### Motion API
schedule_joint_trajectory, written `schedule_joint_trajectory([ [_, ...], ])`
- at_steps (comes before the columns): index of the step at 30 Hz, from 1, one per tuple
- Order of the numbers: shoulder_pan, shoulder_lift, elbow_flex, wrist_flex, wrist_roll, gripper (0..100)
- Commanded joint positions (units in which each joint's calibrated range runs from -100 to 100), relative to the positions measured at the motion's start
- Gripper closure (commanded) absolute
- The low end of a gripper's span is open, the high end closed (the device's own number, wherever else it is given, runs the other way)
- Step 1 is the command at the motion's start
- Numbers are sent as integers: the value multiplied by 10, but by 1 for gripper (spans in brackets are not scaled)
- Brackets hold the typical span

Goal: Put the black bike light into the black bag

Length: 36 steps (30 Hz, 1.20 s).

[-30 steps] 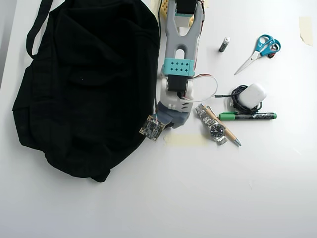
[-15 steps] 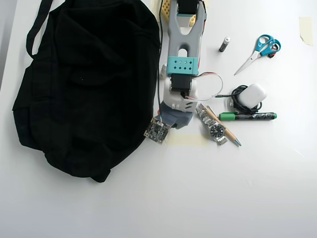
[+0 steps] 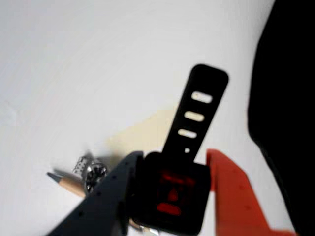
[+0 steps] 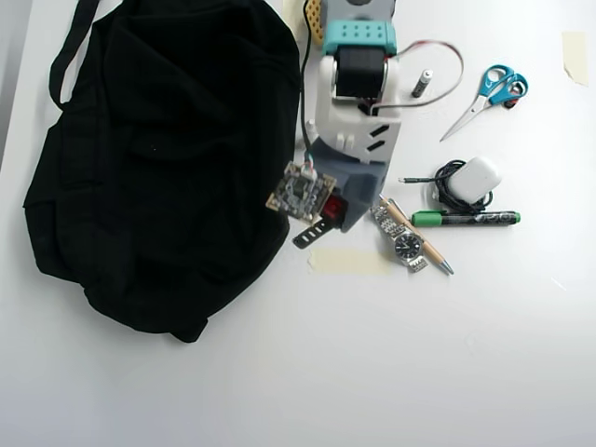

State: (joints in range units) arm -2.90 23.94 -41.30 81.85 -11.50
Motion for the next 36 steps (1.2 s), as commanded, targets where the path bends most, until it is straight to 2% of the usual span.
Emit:
schedule_joint_trajectory([
  [1, 11, -64, -67, 77, -2, 98],
  [7, 45, -125, -107, 171, 0, 98],
  [16, 111, -234, -11, 174, 17, 98],
  [23, 180, -244, 37, 169, 46, 98],
  [27, 221, -244, 86, 100, 68, 98],
  [33, 233, -259, 205, -16, 79, 98],
  [36, 218, -359, 359, -91, 80, 98],
])
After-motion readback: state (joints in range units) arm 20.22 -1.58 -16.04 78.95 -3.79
